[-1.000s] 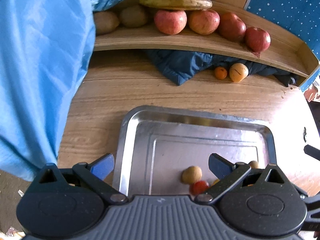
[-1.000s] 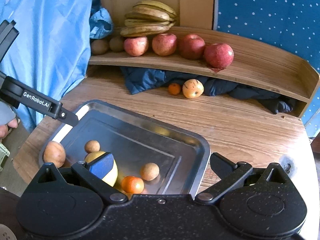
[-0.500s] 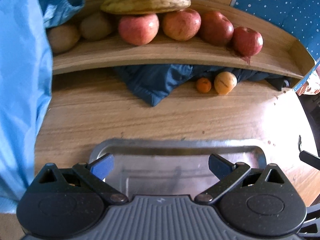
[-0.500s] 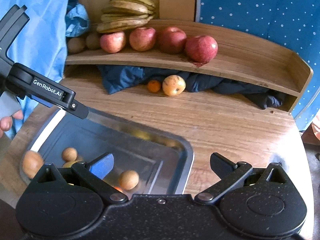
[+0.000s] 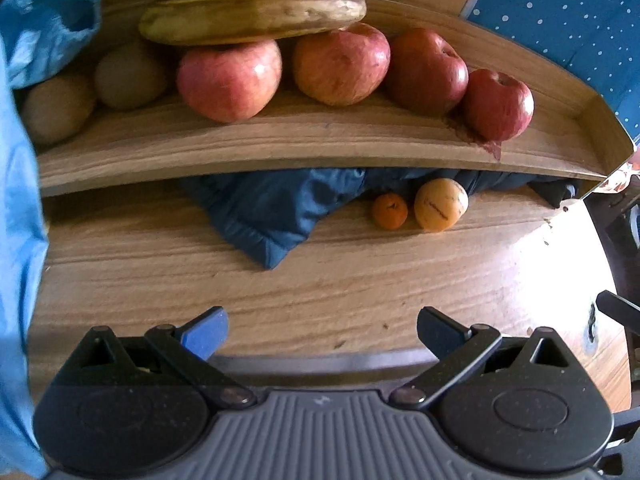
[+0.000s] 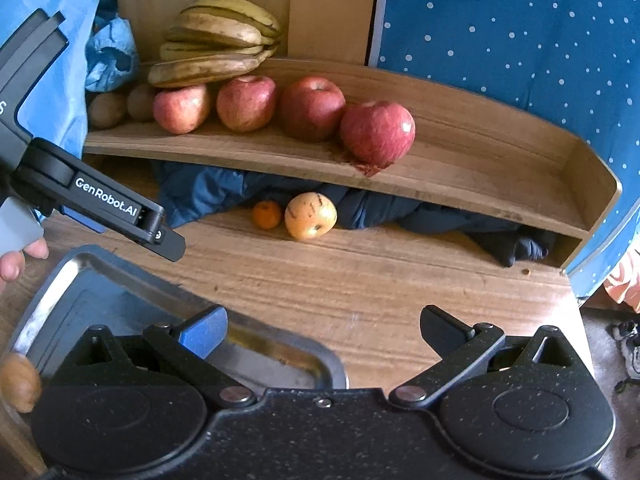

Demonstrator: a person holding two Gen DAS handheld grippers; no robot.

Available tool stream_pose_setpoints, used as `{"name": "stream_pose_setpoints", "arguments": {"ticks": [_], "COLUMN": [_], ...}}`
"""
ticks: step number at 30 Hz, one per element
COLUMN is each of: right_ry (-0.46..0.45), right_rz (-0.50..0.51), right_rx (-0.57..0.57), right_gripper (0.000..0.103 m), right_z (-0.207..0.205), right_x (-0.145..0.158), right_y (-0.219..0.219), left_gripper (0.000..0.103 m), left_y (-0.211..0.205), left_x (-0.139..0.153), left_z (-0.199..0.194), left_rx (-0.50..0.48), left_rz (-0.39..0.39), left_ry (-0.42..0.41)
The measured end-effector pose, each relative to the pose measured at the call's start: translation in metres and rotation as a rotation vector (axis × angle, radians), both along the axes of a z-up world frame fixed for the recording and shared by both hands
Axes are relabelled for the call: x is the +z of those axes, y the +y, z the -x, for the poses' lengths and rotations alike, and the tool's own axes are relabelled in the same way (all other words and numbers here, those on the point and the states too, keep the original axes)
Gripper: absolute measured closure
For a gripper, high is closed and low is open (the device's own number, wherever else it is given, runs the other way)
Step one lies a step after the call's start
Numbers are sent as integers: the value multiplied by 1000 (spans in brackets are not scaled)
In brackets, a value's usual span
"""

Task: Organize fruits
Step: 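Withdraw both tools from the tray toward the remaining fruits on the table, then close the right tool on the striped fruit while the left grasps the orange tomato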

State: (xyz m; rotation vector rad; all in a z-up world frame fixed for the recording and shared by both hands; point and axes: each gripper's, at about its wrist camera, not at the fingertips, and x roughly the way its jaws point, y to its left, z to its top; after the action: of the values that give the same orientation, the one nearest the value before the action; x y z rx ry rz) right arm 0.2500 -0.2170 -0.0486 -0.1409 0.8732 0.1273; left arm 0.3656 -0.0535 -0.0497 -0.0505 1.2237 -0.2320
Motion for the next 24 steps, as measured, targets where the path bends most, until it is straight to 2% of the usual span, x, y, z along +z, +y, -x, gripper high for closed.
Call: {"name": "stream_pose_setpoints", "arguments": {"ticks": [8, 17, 24], "right_ry": [-48, -14, 6], "right_rz": [99, 165, 177], "right_rx": [0, 47, 35], "right_gripper": [1, 1, 1], "right_z": [-12, -29, -42], "right_x": [-1, -15, -24], "right_y": [10, 24, 27], "left_gripper": [1, 1, 1], "left_y": [-9, -20, -24], "left_x": [-11, -22, -30], "left_z": [-21, -41, -56], "left_rx": [-15, -20, -32], "left_rz": [62, 86, 116], "left_ry": [19, 53, 71]}}
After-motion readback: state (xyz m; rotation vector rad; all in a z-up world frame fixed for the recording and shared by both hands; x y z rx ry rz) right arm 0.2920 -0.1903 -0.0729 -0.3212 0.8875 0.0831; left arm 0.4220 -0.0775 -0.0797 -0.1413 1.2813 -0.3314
